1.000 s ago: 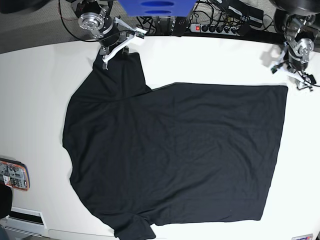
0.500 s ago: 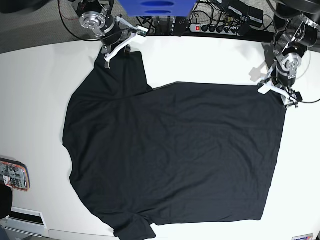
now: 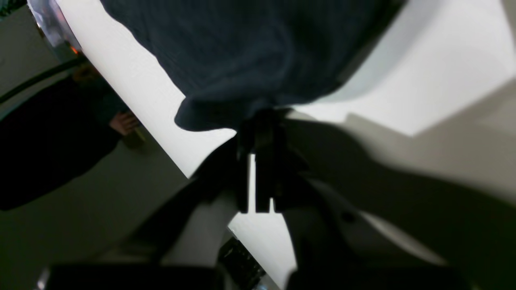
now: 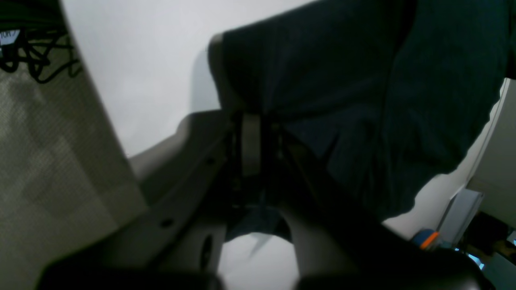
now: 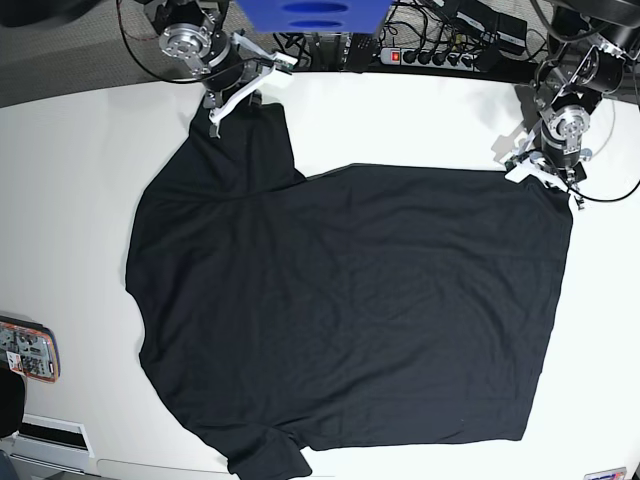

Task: Fold the T-shirt properly
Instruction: 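Grasp the shoulder corner near the left gripper with the left gripper, then lift both held corners and pull them toward the shirt's hem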

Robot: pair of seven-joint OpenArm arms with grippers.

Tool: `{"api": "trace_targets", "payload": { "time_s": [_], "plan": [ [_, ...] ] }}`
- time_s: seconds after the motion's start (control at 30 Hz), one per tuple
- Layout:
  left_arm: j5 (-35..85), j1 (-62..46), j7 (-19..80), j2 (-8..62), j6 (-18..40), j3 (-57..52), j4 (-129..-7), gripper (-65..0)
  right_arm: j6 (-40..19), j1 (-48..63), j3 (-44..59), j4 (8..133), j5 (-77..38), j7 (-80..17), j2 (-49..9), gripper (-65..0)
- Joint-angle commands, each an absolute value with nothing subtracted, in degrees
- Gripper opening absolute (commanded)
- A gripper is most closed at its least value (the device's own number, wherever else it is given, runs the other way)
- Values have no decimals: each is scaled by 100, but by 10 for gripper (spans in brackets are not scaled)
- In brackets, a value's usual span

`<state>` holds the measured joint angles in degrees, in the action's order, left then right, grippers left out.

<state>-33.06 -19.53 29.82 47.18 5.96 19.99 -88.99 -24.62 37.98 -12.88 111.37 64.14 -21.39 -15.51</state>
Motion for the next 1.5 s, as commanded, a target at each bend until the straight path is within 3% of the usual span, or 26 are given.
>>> {"api": "trace_targets", "payload": {
  "time_s": [0.0,0.2,0.4,0.67,0.87,1.3,1.47],
  "plan": [
    [-3187,-2000,2862,4752,716,2035,-9042,-650,-2413,3820,-1288,11257,6396,-2097,-1578,-650],
    [-3187,-2158,2879,4664,716,2035,-9367,-650,-2413,3785,-1297,11257,6378,-2079,-1596,-650],
    [-3240,-2607,2914,4303,681,1666,-9499,-650,-2404,3732,-1464,11257,5745,-2105,-2343,-650],
    [-4207,-3556,2870,3837,681,725,-10114,-650,-2404,3574,-1464,11266,5314,-2105,-2352,-650],
    [-4207,-3547,2870,3846,681,444,-10149,-650,-2404,3556,-1429,11266,5314,-2105,-2325,-650],
    [-3846,-3574,2273,3846,708,-444,-10782,-650,-2422,3538,-242,11301,5279,-2070,-2088,-650],
    [-3846,-3538,2273,3864,708,-532,-10782,-650,-2431,3240,171,11319,4655,-2070,-2088,-650]
  ]
}}
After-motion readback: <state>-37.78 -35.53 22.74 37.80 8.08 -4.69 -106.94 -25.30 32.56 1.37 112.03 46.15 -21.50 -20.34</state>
